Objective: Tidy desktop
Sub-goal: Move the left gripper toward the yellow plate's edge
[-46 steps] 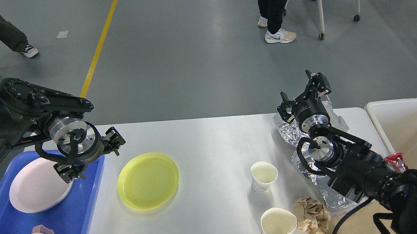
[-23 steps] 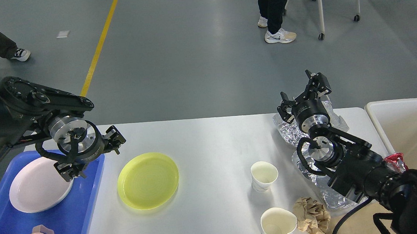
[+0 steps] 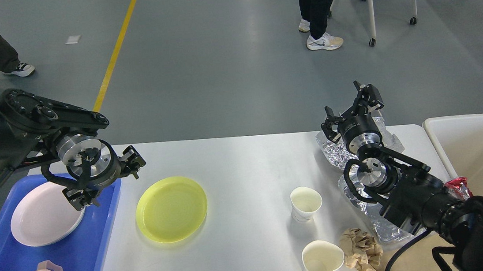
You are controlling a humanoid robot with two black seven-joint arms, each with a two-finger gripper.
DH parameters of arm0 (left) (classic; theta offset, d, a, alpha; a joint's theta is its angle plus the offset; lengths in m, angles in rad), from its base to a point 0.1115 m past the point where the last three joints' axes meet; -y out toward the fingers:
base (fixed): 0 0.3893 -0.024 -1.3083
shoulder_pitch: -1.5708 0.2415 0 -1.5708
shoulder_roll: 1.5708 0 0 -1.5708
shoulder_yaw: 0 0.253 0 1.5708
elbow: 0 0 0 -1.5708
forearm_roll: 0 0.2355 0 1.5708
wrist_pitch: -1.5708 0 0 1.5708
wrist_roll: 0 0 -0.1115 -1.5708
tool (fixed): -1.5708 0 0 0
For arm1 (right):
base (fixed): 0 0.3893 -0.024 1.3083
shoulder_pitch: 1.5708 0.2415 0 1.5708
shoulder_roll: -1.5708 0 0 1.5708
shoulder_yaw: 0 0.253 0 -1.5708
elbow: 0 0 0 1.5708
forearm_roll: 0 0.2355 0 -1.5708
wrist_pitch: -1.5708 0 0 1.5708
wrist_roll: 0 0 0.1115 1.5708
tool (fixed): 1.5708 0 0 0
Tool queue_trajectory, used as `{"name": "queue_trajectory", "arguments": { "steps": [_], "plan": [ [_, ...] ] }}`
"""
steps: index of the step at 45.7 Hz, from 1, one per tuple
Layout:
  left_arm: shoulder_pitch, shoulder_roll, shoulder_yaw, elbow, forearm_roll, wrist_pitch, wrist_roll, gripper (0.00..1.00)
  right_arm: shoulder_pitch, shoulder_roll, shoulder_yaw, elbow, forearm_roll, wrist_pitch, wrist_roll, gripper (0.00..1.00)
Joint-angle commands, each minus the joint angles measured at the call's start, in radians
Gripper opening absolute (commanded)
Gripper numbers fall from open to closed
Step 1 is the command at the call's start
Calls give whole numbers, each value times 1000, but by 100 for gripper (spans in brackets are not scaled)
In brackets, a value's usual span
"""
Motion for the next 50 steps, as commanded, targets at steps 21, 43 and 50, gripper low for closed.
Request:
{"name": "queue_trajectory", "arguments": {
  "steps": [21,43,50],
  "plan": [
    [21,-3,0,-3,2,-3,2,97,1,0,0,-1,0,0,0,100],
    [101,-49,-6,-6,6,-123,3,97,1,0,0,1,0,0,0,100],
    [139,-58,-10,-5,8,-106,3,96,1,0,0,1,0,0,0,100]
  ]
}}
